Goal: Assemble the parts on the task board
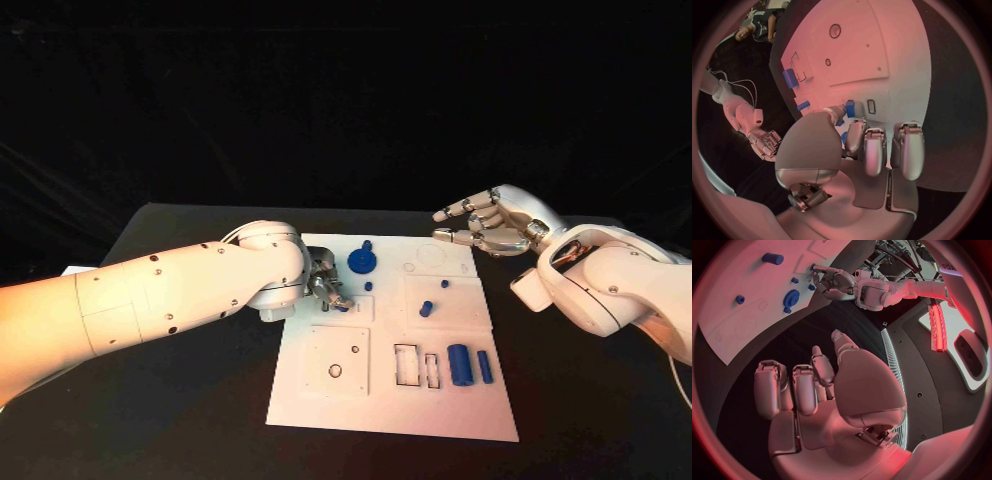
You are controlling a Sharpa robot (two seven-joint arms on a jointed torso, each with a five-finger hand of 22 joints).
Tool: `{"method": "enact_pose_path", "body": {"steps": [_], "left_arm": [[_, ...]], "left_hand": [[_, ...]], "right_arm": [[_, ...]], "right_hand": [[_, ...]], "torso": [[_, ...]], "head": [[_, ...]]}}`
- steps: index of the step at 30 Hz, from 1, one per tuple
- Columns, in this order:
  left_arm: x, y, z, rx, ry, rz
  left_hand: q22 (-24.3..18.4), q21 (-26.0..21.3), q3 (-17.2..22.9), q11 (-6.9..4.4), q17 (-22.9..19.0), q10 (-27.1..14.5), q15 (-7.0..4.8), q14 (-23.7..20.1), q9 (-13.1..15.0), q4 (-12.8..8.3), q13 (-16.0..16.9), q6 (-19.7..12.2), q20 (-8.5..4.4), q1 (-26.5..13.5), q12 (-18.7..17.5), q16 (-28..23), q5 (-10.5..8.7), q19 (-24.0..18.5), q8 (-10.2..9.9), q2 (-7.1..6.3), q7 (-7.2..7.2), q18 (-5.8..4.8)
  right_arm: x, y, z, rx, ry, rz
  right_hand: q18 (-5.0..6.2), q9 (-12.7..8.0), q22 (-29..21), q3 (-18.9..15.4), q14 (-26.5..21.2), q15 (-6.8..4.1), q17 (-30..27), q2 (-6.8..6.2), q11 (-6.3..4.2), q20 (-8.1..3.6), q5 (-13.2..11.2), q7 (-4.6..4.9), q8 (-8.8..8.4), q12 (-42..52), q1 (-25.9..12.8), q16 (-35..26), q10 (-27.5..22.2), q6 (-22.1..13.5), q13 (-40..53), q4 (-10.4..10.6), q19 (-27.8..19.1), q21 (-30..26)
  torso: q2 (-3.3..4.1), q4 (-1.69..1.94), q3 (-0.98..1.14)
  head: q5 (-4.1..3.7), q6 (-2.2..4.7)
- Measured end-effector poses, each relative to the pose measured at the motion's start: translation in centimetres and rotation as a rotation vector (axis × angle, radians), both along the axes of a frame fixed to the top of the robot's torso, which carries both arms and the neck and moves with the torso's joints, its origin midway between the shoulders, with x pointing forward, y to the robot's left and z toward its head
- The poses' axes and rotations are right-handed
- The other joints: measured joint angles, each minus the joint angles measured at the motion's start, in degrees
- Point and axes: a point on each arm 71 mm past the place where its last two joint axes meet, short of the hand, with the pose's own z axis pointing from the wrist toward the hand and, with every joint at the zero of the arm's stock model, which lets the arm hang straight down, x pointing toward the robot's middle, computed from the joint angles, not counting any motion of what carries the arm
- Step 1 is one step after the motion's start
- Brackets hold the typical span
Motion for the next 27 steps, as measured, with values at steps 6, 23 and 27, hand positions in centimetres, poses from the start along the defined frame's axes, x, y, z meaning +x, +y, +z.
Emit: {"method": "enact_pose_path", "body": {"steps": [6, 23, 27], "left_arm": [[0.15, -0.1, -0.02, 0.011, 0.005, -0.008], [0.65, -0.52, -0.14, 0.032, 0.022, -0.024], [0.69, -0.61, -0.16, 0.035, 0.026, -0.028]], "left_hand": [[0.0, 0.0, 2.31, -0.12, 0.0, 0.3, 0.0, 0.0, 0.21, -2.78, 0.18, 0.01, 0.0, -2.73, 0.27, 0.0, -0.05, 0.0, 0.0, -0.31, 0.0, 0.0], [-0.01, 0.23, 2.98, -0.2, -0.01, 0.62, 0.01, 0.0, -0.2, -3.78, 0.77, 2.48, 0.0, -9.75, 0.67, 0.0, 0.46, 0.0, -0.59, 1.36, -1.22, 0.01], [-0.01, 0.23, 2.67, -0.2, 0.01, 0.62, 0.01, 0.0, -0.35, -3.46, 0.77, 2.78, 0.0, -10.5, 0.67, 0.0, 0.46, 0.0, -0.56, 1.32, -1.14, 0.01]], "right_arm": [[-0.05, -0.02, 0.01, 0.0, 0.0, 0.0], [-0.14, -0.09, 0.03, -0.001, 0.002, 0.0], [-0.16, -0.08, 0.03, -0.002, 0.003, 0.0]], "right_hand": [[0.0, 0.01, 0.0, 0.0, 0.0, 0.0, 0.0, 0.0, 0.0, 0.0, 0.0, 0.0, 0.0, 0.0, 0.0, 0.0, 0.0, 0.0, -0.01, 0.0, 0.0, 0.0], [0.0, 0.05, -0.01, 0.0, 0.0, 0.0, -0.01, 0.0, 0.0, 0.0, 0.0, 0.0, 0.0, 0.0, 0.0, 0.0, 0.0, 0.0, -0.06, 0.0, 0.0, 0.0], [0.0, 0.05, -0.02, 0.0, 0.0, 0.0, -0.01, 0.0, 0.0, 0.0, 0.0, 0.0, 0.0, 0.0, 0.0, 0.0, 0.0, 0.0, -0.06, 0.0, 0.0, 0.0]], "torso": [[0.01, -0.01, 0.02], [0.03, -0.03, 0.03], [0.03, 0.0, 0.01]], "head": [[0.0, -0.04], [-0.11, -0.24], [-0.18, -0.27]]}}
